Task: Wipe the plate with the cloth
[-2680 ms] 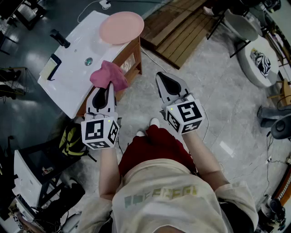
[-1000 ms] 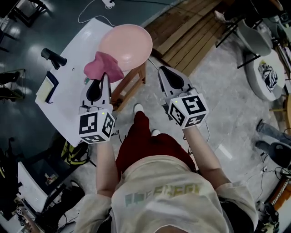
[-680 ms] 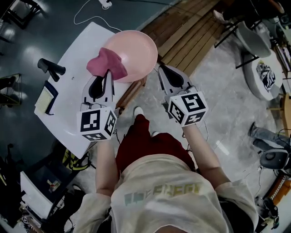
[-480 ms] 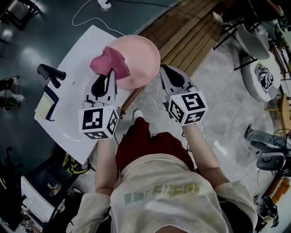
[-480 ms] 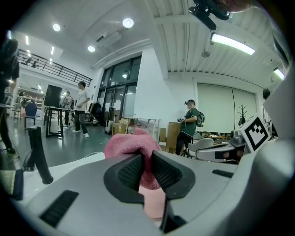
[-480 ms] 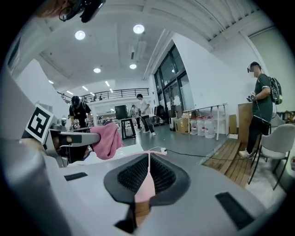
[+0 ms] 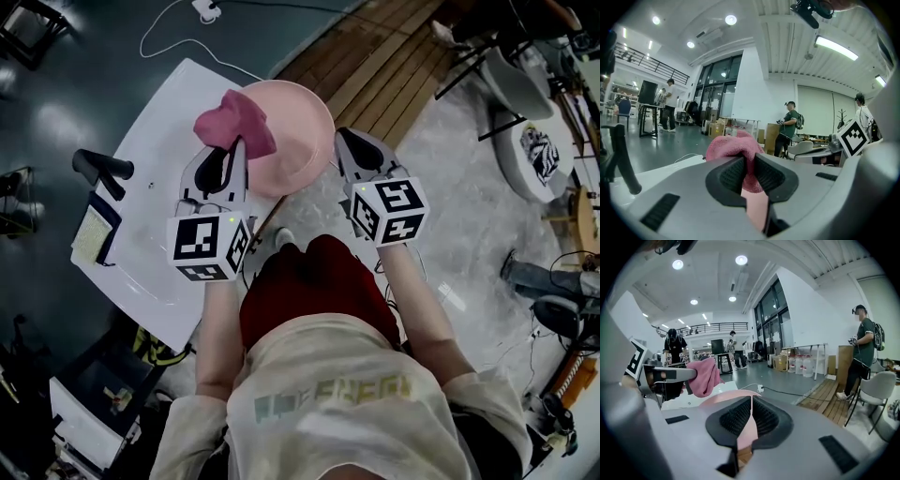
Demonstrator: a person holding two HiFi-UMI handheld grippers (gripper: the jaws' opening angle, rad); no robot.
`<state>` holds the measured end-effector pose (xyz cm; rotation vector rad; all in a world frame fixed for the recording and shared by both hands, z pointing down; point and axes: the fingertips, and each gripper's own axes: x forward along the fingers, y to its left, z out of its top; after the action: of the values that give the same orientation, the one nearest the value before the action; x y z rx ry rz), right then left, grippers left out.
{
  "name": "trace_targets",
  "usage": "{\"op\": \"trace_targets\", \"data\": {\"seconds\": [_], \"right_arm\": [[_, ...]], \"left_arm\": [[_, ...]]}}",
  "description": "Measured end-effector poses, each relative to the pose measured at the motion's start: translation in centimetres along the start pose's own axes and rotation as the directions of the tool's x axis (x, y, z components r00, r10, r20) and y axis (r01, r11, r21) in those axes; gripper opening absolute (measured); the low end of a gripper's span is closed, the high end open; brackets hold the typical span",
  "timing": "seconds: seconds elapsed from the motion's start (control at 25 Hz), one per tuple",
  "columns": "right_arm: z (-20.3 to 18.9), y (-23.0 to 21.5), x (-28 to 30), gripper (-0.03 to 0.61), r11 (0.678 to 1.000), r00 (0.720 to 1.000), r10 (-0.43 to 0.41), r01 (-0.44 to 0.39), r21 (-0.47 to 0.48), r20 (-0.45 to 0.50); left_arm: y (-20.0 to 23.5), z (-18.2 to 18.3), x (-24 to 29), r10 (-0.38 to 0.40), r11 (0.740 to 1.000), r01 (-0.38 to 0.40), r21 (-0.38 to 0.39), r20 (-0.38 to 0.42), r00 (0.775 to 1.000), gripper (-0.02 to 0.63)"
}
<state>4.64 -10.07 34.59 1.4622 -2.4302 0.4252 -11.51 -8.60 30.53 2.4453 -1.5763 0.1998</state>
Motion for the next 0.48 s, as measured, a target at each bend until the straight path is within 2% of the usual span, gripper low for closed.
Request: {"op": "trace_targets", "data": {"seconds": [0.32,0.48], "right_arm": [[0.2,-1.3,1.4,0.038,0.999,1.000,0.000,-0.001,-0.042,-0.028],[0.3,-0.9,2.9,0.040,0.995,0.998,0.008,-0.014,-0.095,-0.062]], "left_arm": [[-0.1,0.0,2.3,-0.008,1.000,0.008,-0.001,-0.017,1.000,0.061],[1.0,-0.4,2.5,0.013,1.000,-0.013,-0.013,-0.035,0.999,0.060]]}}
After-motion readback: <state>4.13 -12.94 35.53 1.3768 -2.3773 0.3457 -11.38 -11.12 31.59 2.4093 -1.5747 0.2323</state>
